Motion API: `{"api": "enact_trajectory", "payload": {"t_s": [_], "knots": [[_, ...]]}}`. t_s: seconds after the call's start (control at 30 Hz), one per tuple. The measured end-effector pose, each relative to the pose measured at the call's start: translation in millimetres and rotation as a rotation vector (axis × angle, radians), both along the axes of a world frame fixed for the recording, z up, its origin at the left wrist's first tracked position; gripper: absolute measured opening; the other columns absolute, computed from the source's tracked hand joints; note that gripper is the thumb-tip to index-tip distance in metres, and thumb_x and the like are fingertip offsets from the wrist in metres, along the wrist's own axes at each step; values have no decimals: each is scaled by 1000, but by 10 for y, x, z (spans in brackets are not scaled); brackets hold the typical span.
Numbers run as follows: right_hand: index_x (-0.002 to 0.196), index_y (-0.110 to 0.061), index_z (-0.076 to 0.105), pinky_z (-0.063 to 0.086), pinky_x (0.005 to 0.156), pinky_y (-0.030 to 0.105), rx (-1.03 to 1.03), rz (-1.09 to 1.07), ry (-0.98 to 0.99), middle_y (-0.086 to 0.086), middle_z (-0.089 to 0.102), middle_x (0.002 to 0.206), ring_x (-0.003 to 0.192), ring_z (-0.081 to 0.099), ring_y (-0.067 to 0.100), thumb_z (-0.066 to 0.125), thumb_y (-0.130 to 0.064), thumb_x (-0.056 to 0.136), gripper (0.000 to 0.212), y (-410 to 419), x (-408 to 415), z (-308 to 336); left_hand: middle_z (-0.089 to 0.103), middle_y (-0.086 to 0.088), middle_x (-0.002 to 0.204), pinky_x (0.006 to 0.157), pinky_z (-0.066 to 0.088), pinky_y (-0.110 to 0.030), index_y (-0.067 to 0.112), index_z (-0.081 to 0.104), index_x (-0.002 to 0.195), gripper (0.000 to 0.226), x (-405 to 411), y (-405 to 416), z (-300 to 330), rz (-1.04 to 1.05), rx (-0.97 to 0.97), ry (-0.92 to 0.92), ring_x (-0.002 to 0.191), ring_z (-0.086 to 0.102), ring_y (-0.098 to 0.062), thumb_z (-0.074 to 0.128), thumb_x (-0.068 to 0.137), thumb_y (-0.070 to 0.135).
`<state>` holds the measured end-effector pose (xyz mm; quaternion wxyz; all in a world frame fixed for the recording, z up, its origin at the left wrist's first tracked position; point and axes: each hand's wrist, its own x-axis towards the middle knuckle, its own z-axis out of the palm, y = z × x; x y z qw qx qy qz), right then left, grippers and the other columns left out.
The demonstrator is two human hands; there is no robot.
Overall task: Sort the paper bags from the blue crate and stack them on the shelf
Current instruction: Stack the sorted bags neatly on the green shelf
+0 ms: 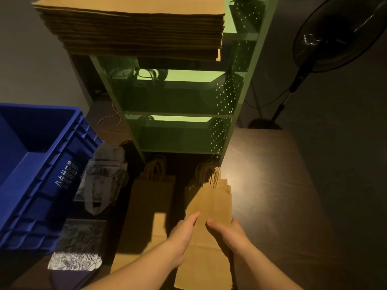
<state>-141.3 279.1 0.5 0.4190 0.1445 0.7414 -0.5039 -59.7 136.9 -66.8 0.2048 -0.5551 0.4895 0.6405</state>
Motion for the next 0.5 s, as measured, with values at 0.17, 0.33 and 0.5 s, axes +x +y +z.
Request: {"api": "enact_trajectory", "payload": {"t_s": [0.17, 0.33, 0.5], "knots": [[122, -25, 46, 56, 68, 21, 102, 145, 209, -10, 63, 104, 90, 66, 8, 86, -44, 75, 64, 77, -45, 176, 77, -2, 117, 99, 56, -51, 37, 74, 119, 81, -81, 60, 334, 18, 171, -13, 109, 72, -30, 75, 56, 88], [117, -35, 49, 54, 66, 16, 236, 352, 454, -19, 61, 99, 85, 64, 3, 81, -42, 81, 49, 139, -203, 413, 72, -3, 127, 109, 50, -48, 26, 64, 136, 72, -141, 165, 801, -53, 74, 143, 121, 63, -26, 75, 77, 64], [123, -37, 47, 55, 73, 21, 448, 676, 659, -12, 68, 108, 88, 63, 6, 71, -29, 91, 41, 290, -325, 710, 3, 0, 172, 124, 24, -50, 20, 10, 165, 117, -175, -88, 1190, -253, -656, 304, 157, 15, -28, 74, 79, 67]]}}
